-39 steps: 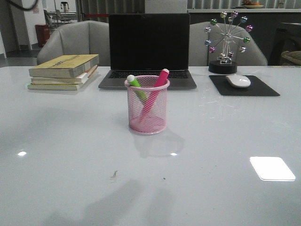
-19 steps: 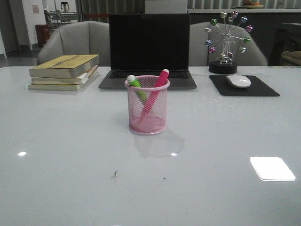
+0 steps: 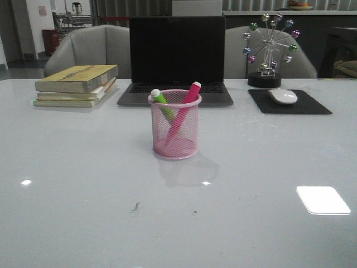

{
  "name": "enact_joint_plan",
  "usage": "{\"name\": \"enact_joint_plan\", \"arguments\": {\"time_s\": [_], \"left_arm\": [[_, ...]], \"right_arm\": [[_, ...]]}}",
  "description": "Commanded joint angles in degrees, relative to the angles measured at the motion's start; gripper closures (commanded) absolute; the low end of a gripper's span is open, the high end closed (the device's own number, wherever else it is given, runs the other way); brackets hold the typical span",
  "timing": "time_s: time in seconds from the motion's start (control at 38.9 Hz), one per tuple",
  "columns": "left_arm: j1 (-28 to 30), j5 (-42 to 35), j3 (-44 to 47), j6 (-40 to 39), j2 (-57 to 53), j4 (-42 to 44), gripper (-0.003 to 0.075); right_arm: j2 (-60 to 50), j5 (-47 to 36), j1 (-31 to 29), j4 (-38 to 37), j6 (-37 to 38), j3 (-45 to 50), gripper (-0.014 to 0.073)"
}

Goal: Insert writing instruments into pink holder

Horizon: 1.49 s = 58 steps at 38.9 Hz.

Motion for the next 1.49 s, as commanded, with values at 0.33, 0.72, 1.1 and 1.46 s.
{"name": "enact_joint_plan", "arguments": {"time_s": [0.33, 0.72, 1.1, 1.46], "left_arm": [[0.15, -0.18, 13.27, -0.16, -21.84, -2.32, 0.039], [0.15, -1.28, 13.68, -0.16, -23.21, -2.32, 0.039], [0.15, -1.28, 13.68, -0.16, -23.21, -2.32, 0.039], [0.15, -1.28, 13.68, -0.16, -23.21, -2.32, 0.039]], "right_arm": [[0.36, -4.93, -0.26, -0.23, -0.13, -1.37, 0.0217], [0.36, 0.81, -0.26, 1.21, -0.13, -1.37, 0.0242], [0.36, 0.15, -0.26, 2.7, -0.13, -1.37, 0.0568], [0.36, 0.34, -0.26, 2.83, -0.13, -1.37, 0.0569]]}}
